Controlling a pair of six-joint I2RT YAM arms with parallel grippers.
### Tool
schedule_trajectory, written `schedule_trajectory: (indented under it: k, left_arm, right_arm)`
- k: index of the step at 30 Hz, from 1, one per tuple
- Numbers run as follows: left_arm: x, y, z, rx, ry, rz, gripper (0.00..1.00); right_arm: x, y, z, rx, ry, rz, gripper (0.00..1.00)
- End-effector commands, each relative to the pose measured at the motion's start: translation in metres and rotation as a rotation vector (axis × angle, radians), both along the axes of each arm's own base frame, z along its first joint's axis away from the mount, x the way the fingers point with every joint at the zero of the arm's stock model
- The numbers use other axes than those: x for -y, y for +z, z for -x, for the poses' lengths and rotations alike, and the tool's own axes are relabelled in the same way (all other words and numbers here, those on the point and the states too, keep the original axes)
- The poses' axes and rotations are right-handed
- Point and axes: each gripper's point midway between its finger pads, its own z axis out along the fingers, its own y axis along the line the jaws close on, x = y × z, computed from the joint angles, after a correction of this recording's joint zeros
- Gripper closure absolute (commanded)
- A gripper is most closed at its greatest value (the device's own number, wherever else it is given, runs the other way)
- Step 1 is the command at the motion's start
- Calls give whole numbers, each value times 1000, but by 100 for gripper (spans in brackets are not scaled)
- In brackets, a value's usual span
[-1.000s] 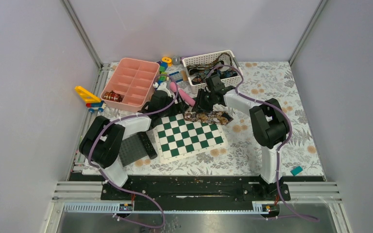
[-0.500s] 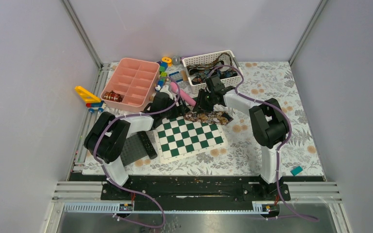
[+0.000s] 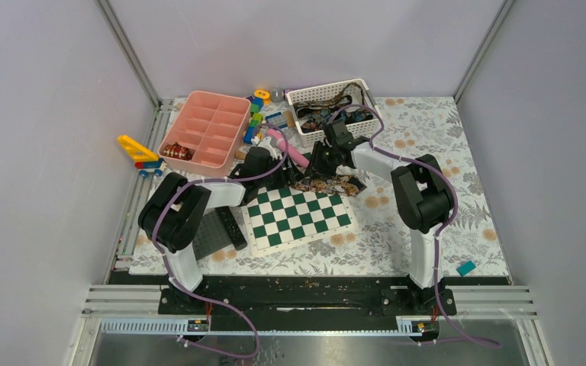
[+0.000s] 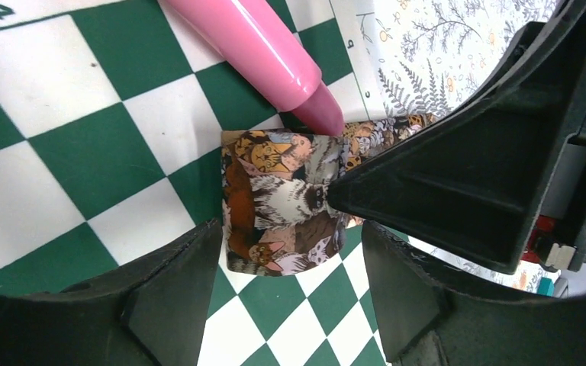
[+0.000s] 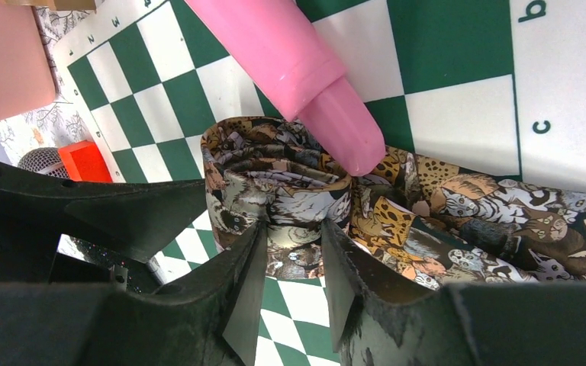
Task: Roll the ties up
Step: Roll the tie at the center of the board.
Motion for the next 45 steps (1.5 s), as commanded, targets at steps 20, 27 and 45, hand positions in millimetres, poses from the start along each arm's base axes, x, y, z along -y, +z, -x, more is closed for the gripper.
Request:
schedule_trajectory:
  k: [20,27,45]
  left_arm:
    - [19,8,-6,48,-46,70,38]
    - [17,7,-4,45,-48,62,39]
    - [16,13,-4,53,-46,56,39]
  right_arm:
    - [3,6,14,-8,-22,-8,59]
    - [-4,53,11,90,-31,-118,54]
    - [14,20,14,36,-71,-57,75]
